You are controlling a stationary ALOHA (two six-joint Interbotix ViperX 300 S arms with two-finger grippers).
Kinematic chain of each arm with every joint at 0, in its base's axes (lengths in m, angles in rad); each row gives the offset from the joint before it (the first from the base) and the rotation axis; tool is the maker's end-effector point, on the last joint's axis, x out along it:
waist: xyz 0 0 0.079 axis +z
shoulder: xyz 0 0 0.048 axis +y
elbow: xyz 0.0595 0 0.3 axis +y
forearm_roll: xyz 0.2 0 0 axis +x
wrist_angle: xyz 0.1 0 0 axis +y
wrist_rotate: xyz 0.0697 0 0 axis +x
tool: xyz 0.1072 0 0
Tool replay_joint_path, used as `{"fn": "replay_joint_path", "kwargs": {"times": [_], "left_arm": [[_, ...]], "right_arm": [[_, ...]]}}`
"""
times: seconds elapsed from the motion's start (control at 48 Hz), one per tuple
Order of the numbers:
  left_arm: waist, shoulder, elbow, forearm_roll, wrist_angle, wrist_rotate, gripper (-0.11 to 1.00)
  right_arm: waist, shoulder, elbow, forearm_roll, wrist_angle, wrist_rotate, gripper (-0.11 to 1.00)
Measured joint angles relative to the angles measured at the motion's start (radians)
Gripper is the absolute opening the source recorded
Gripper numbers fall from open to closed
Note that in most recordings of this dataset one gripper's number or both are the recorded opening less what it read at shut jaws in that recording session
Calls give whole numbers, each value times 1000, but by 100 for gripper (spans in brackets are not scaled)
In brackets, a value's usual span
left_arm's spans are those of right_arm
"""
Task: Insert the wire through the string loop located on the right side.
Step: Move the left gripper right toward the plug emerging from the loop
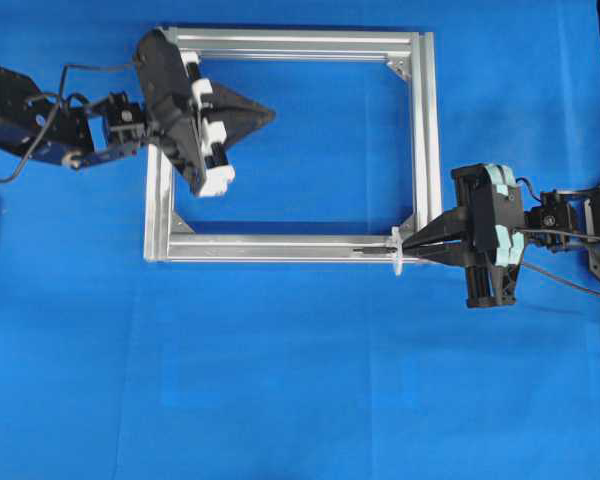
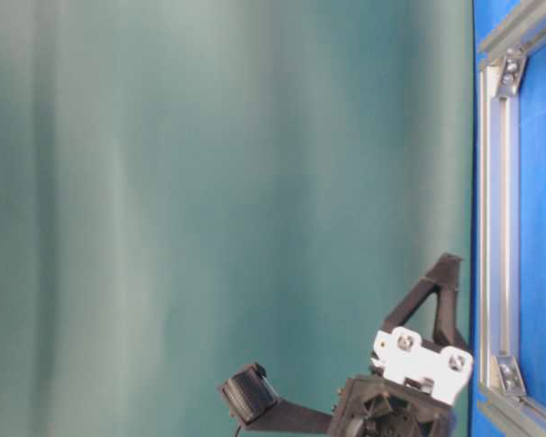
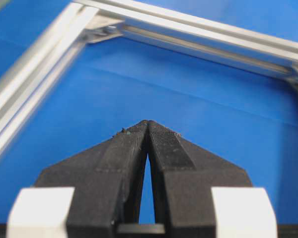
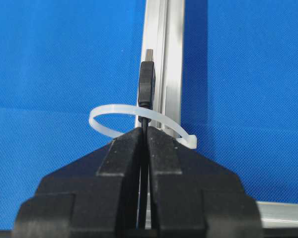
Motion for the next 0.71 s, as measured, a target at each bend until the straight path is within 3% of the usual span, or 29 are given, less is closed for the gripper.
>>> {"fn": "replay_joint_path", "kwargs": {"times": [0.479, 0.708], "left_arm": [[-276, 2, 5, 0, 18, 0, 0], [-299, 2, 3, -2, 20, 0, 0]], "right_arm": [[0, 0, 0, 0, 0, 0, -4], [0, 0, 2, 0, -2, 0, -4]]}}
